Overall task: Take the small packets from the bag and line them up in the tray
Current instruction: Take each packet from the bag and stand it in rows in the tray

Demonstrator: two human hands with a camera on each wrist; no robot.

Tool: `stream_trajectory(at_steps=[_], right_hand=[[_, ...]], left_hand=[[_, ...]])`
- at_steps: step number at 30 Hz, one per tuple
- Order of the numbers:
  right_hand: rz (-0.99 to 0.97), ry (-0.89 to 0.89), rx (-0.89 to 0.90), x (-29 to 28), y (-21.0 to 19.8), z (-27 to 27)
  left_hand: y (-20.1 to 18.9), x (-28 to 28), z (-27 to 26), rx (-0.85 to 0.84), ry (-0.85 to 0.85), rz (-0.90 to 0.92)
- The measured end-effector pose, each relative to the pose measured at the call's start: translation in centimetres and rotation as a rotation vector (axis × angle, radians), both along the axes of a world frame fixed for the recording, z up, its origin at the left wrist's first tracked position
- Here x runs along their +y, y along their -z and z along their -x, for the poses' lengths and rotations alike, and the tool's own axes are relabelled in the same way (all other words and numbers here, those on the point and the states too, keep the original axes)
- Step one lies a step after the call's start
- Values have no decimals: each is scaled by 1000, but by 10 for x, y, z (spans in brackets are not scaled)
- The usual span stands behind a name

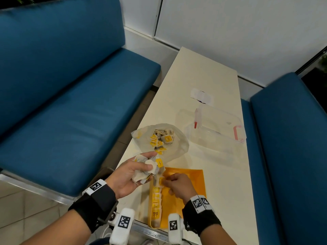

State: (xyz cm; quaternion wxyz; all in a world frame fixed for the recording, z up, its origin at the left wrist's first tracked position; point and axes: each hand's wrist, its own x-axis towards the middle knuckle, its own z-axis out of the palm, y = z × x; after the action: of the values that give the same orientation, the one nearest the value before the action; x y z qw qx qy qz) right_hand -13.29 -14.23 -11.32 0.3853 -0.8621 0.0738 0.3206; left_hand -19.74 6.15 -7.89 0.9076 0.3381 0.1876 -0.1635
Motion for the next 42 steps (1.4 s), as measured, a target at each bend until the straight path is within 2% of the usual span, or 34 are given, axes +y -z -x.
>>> stream_trajectory(at_steps=[3,13,17,22,31,36,42], right_hand=[[23,-2,6,7,5,-1],[-38,159,63,14,3,0],[-64,168,21,16,-2,2],[-31,-14,-140,19,-21,1],[304,-416,-522,9,-55,-11],[487,-568,-525,3,-47,-17],[582,-708,-478,5,-25,-18]], left_hand=[[-1,3,1,-11,-4,14],[4,17,4,-8,-39,27],[6,19,4,-4,-44,16],[6,21,4,-5,-56,17],[10,25,5,8,-67,15],[13,25,6,16,-66,16],[14,27,6,27,-69,17]])
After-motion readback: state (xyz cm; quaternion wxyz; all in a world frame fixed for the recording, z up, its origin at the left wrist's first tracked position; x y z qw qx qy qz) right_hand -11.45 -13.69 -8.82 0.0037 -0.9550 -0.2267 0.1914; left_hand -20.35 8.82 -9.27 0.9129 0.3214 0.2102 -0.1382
